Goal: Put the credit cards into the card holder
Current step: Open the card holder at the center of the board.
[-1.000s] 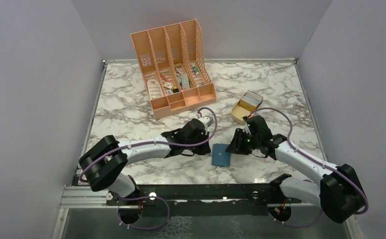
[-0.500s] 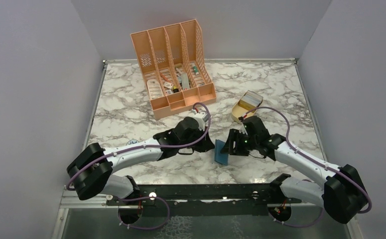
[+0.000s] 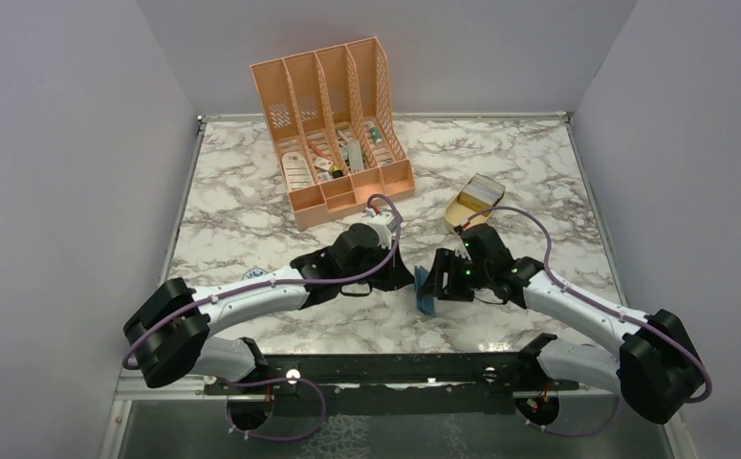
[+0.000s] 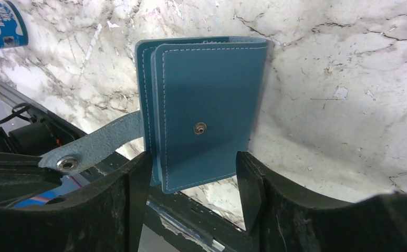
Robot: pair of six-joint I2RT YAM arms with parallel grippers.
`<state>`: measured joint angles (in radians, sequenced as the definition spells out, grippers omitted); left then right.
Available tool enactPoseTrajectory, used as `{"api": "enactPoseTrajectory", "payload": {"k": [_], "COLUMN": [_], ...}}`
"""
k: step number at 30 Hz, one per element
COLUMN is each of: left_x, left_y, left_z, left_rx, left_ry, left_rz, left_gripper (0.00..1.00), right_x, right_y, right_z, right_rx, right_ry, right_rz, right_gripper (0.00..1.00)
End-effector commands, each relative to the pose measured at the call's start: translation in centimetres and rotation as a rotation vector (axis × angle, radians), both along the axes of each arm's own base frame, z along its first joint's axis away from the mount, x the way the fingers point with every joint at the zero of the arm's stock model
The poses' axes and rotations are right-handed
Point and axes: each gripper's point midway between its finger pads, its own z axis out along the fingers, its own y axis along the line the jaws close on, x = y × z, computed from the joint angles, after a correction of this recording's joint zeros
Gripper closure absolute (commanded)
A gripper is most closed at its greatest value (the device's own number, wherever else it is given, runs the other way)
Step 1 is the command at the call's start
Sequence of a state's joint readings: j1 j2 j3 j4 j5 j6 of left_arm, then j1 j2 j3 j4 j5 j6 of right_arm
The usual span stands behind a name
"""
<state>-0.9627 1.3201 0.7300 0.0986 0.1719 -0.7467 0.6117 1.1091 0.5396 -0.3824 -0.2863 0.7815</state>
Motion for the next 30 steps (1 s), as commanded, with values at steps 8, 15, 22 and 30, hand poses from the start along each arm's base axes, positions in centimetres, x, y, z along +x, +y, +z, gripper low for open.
{"api": "enactPoseTrajectory", "payload": {"k": [8, 15, 22, 30], "left_x": [0.1, 0.3, 0.0, -0.3], "left_y": [0.6, 3.3, 5.2, 6.4], "left_z": [1.1, -0.7, -1.9, -3.4], "left_rx": [0.0, 0.099, 0.142, 0.182], "left_ry": [-0.036, -0.056, -0.057, -0.047], "left_rz": [0.009, 0.077, 0.113, 0.13], "left_gripper": [1.0, 1.0, 1.0, 1.0], "right_x": [1.5, 1.6, 1.6, 1.3], "right_y": [-1.0, -2.1, -2.5, -1.2], "right_z": [0.4, 0.4, -0.3, 0.7], "right_rx": [-0.083, -0.129, -0.148, -0.055], "right_ry": [-0.047, -0.067, -0.065, -0.088], "right_rz": [-0.055, -0.08, -0.092, -0.066], "right_gripper": [0.49, 0.63, 0.75, 0.87]}}
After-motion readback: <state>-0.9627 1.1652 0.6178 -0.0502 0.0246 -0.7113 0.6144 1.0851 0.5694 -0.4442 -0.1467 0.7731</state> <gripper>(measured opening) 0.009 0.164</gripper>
